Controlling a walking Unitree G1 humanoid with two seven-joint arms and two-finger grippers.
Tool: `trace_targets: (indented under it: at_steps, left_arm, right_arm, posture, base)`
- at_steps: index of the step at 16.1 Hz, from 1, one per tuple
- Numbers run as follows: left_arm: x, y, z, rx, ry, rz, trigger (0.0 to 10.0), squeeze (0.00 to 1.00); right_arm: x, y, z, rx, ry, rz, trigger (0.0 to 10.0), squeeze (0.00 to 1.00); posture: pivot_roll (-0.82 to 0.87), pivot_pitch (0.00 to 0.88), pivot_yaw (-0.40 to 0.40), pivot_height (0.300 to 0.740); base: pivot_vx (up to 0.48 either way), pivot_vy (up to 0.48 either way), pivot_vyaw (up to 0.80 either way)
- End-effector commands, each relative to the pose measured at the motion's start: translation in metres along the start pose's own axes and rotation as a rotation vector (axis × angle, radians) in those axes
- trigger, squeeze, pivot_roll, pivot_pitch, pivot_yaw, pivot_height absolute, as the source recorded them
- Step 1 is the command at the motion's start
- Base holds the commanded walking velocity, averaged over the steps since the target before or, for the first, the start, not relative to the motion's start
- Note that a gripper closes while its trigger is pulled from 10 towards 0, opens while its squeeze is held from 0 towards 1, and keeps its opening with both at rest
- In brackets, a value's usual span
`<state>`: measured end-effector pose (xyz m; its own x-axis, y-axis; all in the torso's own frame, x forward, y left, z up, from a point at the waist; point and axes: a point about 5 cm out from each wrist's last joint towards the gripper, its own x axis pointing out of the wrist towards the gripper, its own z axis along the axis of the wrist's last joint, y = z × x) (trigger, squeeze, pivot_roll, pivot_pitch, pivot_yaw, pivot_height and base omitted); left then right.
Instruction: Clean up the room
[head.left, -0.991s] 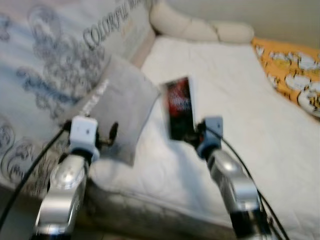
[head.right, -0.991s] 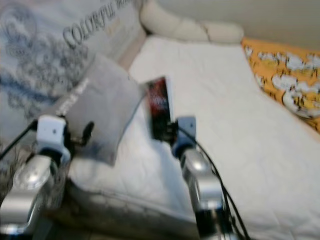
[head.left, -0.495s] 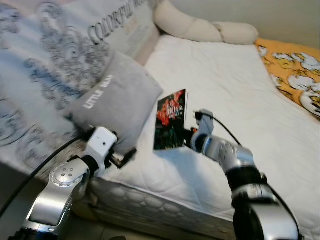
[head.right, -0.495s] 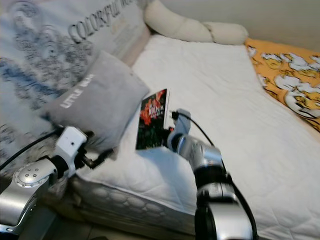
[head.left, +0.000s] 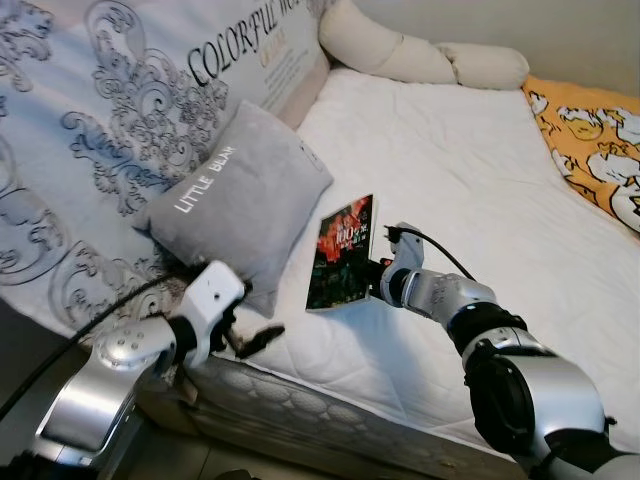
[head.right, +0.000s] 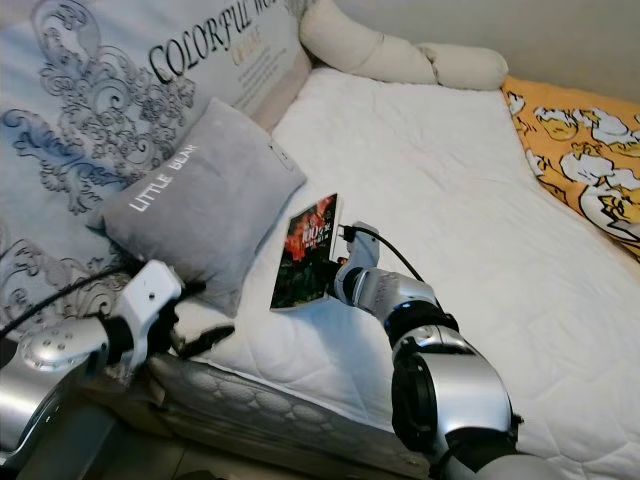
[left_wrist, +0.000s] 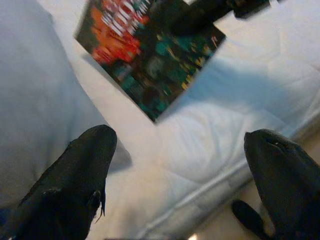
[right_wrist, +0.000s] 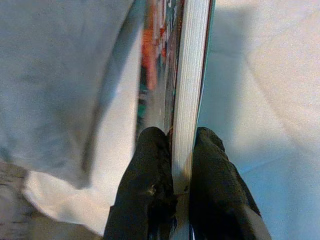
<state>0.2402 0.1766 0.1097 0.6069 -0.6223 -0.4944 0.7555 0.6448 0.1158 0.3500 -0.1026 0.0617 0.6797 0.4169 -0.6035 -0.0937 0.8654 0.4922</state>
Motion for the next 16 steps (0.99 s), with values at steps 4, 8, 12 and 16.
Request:
trace_targets:
  at_steps: [4,8,12,16]
  left_arm:
    - [-0.005,-0.004,0.001,0.0,0.013,-0.017,10.0,0.5]
    - [-0.003,-0.003,0.001,-0.002,0.018,-0.013,10.0,0.5]
    - [0.005,-0.002,0.004,0.003,0.005,-0.007,10.0,0.5]
    - [0.013,-0.002,0.0,-0.078,-0.093,0.108,10.0,0.51]
  right_arm:
    - [-0.003,-0.005,0.012,-0.058,-0.033,-0.044,10.0,0.9]
    - [-0.006,-0.018,0.008,-0.05,-0.029,-0.082,10.0,1.0]
    - [-0.015,-0.045,0.002,-0.03,-0.024,-0.142,10.0,1.0]
    - [-0.028,-0.076,-0.006,-0.157,-0.014,-0.208,10.0,1.0]
  posture:
    - [0.09,0.0,-0.091,0.74]
    - [0.08,0.0,-0.087,0.74]
    - [0.05,0.0,-0.067,0.74]
    - [-0.01,0.0,-0.014,0.74]
  base:
    - [0.0,0.0,0.0]
    - [0.0,0.0,0.0]
    - [0.0,0.0,0.0]
    - [0.0,0.0,0.0]
